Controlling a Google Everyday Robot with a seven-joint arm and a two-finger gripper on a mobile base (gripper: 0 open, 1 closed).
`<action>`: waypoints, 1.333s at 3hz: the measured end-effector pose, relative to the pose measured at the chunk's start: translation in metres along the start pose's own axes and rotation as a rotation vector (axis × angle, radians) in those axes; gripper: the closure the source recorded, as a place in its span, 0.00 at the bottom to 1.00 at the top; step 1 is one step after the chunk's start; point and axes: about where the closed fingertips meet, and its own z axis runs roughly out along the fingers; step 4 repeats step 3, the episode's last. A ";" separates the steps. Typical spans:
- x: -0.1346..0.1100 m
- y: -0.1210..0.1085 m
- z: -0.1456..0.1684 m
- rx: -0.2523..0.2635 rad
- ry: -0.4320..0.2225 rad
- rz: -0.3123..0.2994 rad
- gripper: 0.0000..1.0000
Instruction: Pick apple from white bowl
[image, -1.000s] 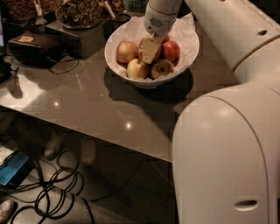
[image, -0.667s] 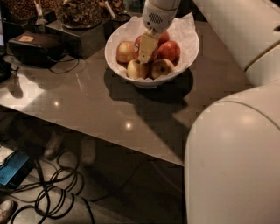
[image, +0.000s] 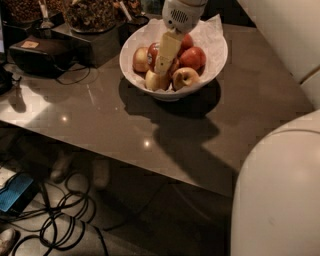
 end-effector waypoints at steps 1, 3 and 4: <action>-0.005 0.004 -0.009 -0.005 -0.030 -0.016 1.00; -0.030 0.041 -0.071 0.054 -0.120 -0.149 1.00; -0.030 0.041 -0.071 0.054 -0.120 -0.149 1.00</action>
Offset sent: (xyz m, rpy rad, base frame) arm -0.0726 0.0206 0.0809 0.0706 -0.1235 0.1857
